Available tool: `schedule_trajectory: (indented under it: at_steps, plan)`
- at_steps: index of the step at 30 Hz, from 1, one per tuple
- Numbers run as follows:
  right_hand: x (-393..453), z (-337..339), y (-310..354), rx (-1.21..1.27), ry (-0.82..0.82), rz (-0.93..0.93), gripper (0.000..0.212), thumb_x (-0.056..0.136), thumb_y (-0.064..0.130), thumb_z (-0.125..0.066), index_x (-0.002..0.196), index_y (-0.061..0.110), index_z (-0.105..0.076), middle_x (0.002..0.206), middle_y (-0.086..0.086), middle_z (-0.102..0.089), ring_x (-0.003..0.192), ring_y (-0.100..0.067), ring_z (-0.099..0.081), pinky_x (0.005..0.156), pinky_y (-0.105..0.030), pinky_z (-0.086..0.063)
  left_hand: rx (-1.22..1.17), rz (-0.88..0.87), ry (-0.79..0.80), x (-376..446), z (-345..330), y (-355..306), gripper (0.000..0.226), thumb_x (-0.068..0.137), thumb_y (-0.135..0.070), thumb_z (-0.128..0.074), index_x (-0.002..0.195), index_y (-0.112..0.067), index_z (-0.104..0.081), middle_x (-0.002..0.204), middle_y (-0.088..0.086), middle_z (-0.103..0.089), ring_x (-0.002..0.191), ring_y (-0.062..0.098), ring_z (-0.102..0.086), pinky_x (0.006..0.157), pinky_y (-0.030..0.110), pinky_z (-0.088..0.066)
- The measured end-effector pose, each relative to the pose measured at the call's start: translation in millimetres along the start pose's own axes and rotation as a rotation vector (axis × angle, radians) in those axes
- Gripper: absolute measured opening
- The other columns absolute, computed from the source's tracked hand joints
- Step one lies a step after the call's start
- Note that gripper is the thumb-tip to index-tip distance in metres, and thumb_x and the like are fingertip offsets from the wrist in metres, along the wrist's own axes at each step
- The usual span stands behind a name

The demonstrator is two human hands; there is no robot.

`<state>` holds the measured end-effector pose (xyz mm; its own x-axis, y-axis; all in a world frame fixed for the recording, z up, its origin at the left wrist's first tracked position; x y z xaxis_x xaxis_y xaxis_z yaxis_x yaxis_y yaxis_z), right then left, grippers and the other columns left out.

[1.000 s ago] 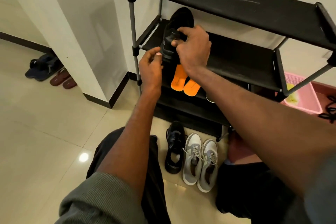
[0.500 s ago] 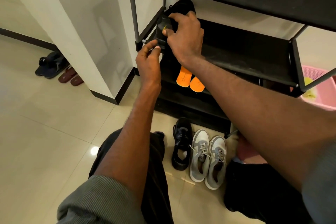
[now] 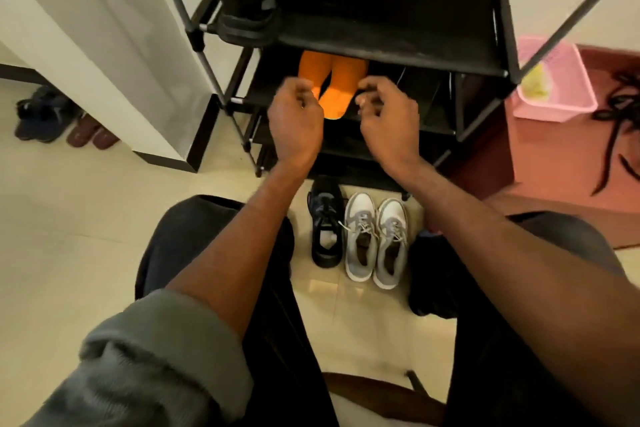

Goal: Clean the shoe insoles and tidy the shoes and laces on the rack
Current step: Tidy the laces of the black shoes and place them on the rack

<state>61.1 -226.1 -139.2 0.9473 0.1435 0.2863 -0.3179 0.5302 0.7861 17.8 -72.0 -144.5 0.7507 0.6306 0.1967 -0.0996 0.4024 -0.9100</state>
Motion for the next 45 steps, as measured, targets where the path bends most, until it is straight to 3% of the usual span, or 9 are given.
schedule_trajectory:
  at_steps: [9,15,18,21,27,31,36,42,45]
  plan:
    - [-99,-37,-150,-0.165,0.527,-0.523,0.016,0.089,0.022,-0.066,0.103,0.024,-0.074,0.101,0.002,-0.076,0.098,-0.023,-0.071,0.089,-0.04,-0.058,0.666,0.389,0.74,-120,-83,150,0.049,0.084,-0.027,-0.068,0.132,-0.016,-0.06,0.124,0.013,-0.065,0.111,0.033,-0.065,0.093,0.043,-0.056]
    - [-149,-94,-209,-0.158,0.785,-0.625,0.005,0.084,0.021,-0.06,0.085,0.025,-0.061,0.096,-0.004,-0.07,0.096,-0.031,-0.065,0.075,-0.032,-0.047,0.693,0.599,0.688,-147,-101,228,0.059,0.095,-0.046,-0.062,0.137,-0.006,-0.049,0.134,0.017,-0.054,0.122,0.039,-0.057,0.097,0.045,-0.049]
    - [-158,-123,-230,-0.102,0.803,-0.725,0.041,0.086,0.018,-0.06,0.126,0.027,-0.066,0.125,-0.003,-0.069,0.116,-0.028,-0.063,0.088,-0.031,-0.048,0.75,0.63,0.672,-145,-112,257,0.062,0.092,-0.048,-0.067,0.135,-0.007,-0.046,0.136,0.016,-0.05,0.121,0.039,-0.057,0.094,0.046,-0.05]
    - [-159,-151,-249,-0.085,0.834,-0.797,0.076,0.081,0.018,-0.057,0.154,0.035,-0.043,0.149,-0.01,-0.056,0.134,-0.035,-0.054,0.106,-0.042,-0.05,0.799,0.587,0.668,-137,-129,282,0.074,0.088,-0.046,-0.073,0.142,-0.009,-0.038,0.142,0.017,-0.041,0.119,0.041,-0.057,0.088,0.048,-0.051]
    - [-148,-177,-257,-0.098,0.94,-0.893,0.079,0.101,0.003,-0.046,0.166,0.034,-0.013,0.169,-0.01,-0.026,0.145,-0.035,-0.04,0.104,-0.036,-0.045,0.843,0.59,0.776,-119,-151,319,0.069,0.098,-0.03,-0.062,0.154,-0.009,-0.026,0.136,0.019,-0.056,0.12,0.041,-0.06,0.094,0.046,-0.052]
    - [-148,-187,-265,-0.09,0.952,-0.909,0.076,0.099,0.009,-0.05,0.164,0.032,-0.018,0.163,-0.011,-0.037,0.14,-0.033,-0.046,0.108,-0.038,-0.046,0.945,0.52,0.759,-116,-143,325,0.033,0.105,-0.025,-0.05,0.135,-0.011,-0.048,0.128,0.015,-0.062,0.113,0.035,-0.064,0.081,0.036,-0.049]
    - [-137,-181,-256,-0.115,0.867,-0.866,0.071,0.093,0.015,-0.059,0.157,0.031,-0.034,0.148,-0.01,-0.055,0.124,-0.03,-0.059,0.103,-0.048,-0.052,1.005,0.431,0.738,-112,-135,291,0.026,0.103,-0.026,-0.053,0.122,-0.01,-0.061,0.113,0.011,-0.068,0.101,0.03,-0.068,0.077,0.035,-0.055]
    - [-112,-143,-217,-0.245,0.844,-0.814,0.033,0.093,0.013,-0.06,0.125,0.017,-0.059,0.114,-0.009,-0.067,0.094,-0.028,-0.063,0.075,-0.03,-0.048,1.016,0.408,0.717,-94,-113,222,0.021,0.098,-0.028,-0.057,0.108,-0.013,-0.067,0.091,0.005,-0.063,0.087,0.026,-0.069,0.078,0.039,-0.062]
    - [-109,-125,-202,-0.215,0.792,-0.751,0.039,0.09,0.009,-0.06,0.127,0.018,-0.062,0.104,-0.006,-0.067,0.082,-0.021,-0.062,0.065,-0.027,-0.049,0.991,0.353,0.707,-87,-99,187,0.02,0.097,-0.029,-0.06,0.11,-0.015,-0.067,0.094,0.004,-0.066,0.087,0.024,-0.069,0.079,0.037,-0.061]
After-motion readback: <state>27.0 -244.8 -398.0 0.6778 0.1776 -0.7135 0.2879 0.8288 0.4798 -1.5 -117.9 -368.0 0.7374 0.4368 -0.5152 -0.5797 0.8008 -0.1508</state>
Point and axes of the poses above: each hand's wrist, its own x-axis towards the middle knuckle, its own z-axis out of the back of the hand, y = z × x, the point moved 2 cm from there along x, towards the middle knuckle
